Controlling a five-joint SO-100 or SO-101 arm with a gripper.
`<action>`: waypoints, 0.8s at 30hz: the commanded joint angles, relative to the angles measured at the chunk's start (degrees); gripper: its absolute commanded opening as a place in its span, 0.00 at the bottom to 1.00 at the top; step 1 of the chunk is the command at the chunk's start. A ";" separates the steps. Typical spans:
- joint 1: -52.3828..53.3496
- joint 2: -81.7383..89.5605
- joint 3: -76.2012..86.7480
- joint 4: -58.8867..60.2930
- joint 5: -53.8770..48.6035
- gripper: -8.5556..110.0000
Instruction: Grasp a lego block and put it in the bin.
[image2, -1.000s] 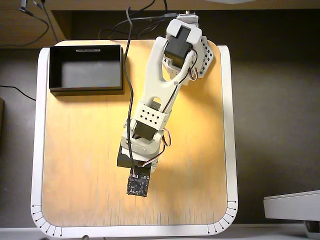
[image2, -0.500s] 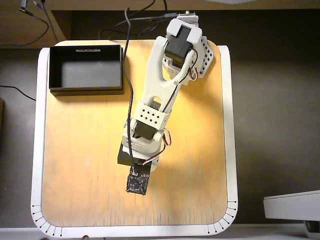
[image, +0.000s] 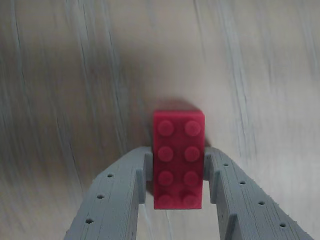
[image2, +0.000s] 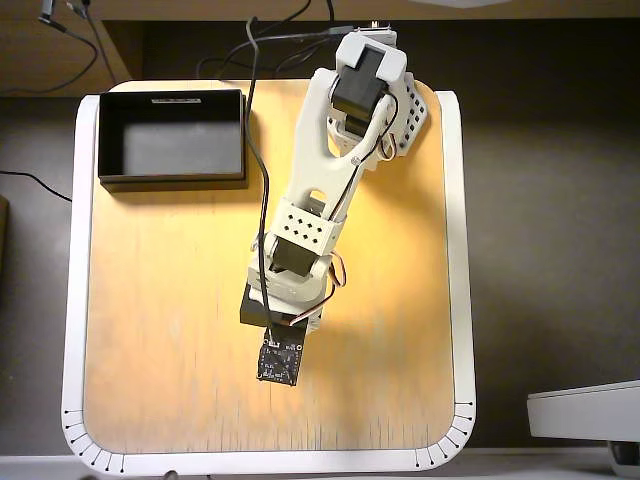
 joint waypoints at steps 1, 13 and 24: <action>0.00 7.91 -0.18 3.25 -0.70 0.08; -1.49 28.65 -0.18 14.77 -4.13 0.08; 5.36 51.42 -0.18 25.40 -4.66 0.08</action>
